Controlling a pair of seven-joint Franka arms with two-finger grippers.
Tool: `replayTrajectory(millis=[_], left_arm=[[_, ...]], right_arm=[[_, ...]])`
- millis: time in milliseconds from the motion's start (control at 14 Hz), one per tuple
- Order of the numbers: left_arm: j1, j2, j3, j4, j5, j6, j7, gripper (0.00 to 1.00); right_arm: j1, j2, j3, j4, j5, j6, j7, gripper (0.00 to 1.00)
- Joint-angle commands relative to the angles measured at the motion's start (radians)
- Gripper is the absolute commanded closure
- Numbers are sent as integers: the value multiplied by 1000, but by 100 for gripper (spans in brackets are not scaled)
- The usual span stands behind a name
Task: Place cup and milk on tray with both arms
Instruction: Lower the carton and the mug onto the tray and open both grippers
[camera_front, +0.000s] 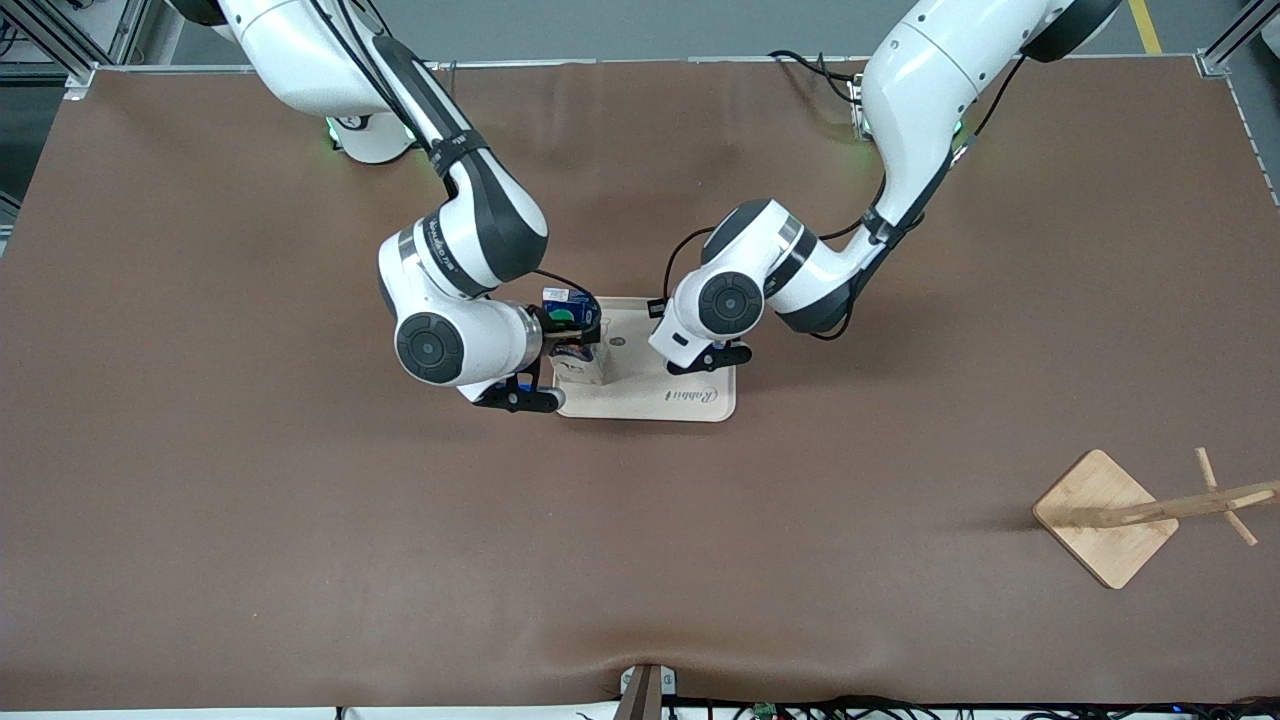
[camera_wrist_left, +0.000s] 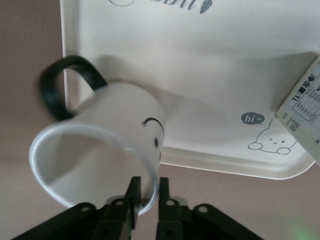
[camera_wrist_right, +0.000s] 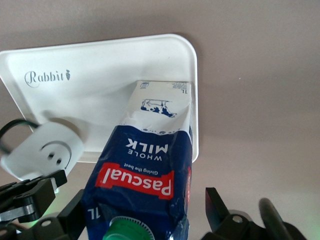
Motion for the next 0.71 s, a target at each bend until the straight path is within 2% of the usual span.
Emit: replayTrajectory(millis=[0,286,643], left_arm=[[-5,3,26,60,0,-58,-11,0],[6,-8,31,156,14,-187,-11,0],[18,-61,44,167,63,-246,-9,0]], right_arm=[[-19,-3,7,23,5,-31,-10,0],[-42,-1,7,88,7,-101,-10,0],[-89,-6,8,164,37,-202,-8,0]])
